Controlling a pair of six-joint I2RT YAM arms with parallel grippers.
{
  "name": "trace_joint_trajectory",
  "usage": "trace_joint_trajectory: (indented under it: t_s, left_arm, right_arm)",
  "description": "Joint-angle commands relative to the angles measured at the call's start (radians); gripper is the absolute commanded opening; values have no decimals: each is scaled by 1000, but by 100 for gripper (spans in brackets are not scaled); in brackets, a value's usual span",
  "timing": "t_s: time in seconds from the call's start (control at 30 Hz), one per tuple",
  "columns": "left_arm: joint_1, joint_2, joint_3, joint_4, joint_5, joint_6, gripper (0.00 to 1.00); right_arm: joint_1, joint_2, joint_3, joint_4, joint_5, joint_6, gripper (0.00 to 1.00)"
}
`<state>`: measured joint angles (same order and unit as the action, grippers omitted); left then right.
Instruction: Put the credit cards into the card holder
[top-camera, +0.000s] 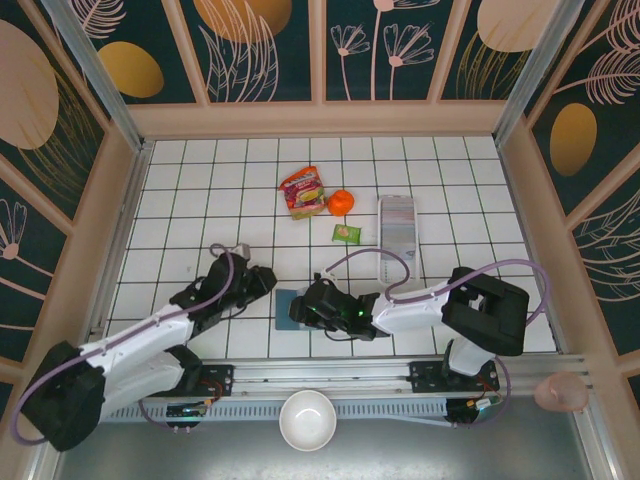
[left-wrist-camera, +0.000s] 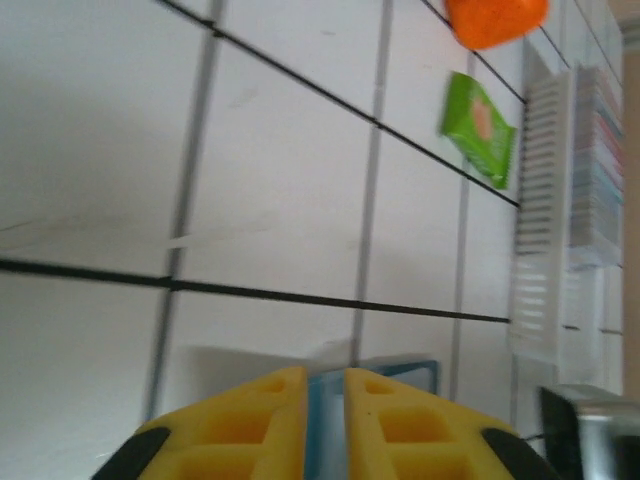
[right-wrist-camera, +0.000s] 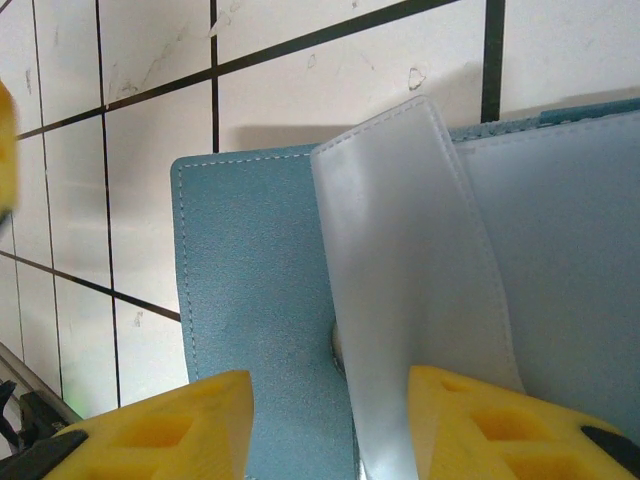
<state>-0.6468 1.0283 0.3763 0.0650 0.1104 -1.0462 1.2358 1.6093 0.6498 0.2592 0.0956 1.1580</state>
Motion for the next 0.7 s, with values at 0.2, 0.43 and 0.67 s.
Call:
trace_joint_trajectory:
  t_s: [0.2, 0.43, 0.67]
  left_arm:
    - [6, 272, 57, 240, 323, 12, 0]
    - [4, 332, 0, 299, 364, 38, 0]
    - [4, 436, -31, 379, 374, 45, 0]
  right_arm:
    - [-4, 16, 13, -8, 9, -18, 45]
    - [1, 19, 19, -16, 13, -31, 44]
    - [14, 11, 22, -11, 25, -60, 42]
